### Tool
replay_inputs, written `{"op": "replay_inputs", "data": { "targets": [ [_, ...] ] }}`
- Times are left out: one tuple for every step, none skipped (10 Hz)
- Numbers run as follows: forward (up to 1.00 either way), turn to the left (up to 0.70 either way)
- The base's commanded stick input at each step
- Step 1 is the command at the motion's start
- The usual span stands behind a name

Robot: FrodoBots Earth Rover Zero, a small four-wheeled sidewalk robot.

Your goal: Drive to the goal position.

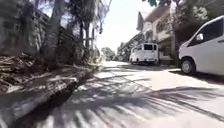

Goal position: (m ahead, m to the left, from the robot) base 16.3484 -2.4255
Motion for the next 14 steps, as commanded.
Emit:
{"op": "replay_inputs", "data": {
  "targets": [
    [1.00,-0.23],
    [1.00,-0.14],
    [1.00,-0.16],
    [1.00,-0.13],
    [1.00,-0.10],
    [1.00,-0.07],
    [1.00,-0.04],
    [1.00,-0.01],
    [1.00,0.00],
    [1.00,0.01],
    [1.00,0.09],
    [1.00,0.17],
    [1.00,0.19],
    [1.00,0.08]
  ]
}}
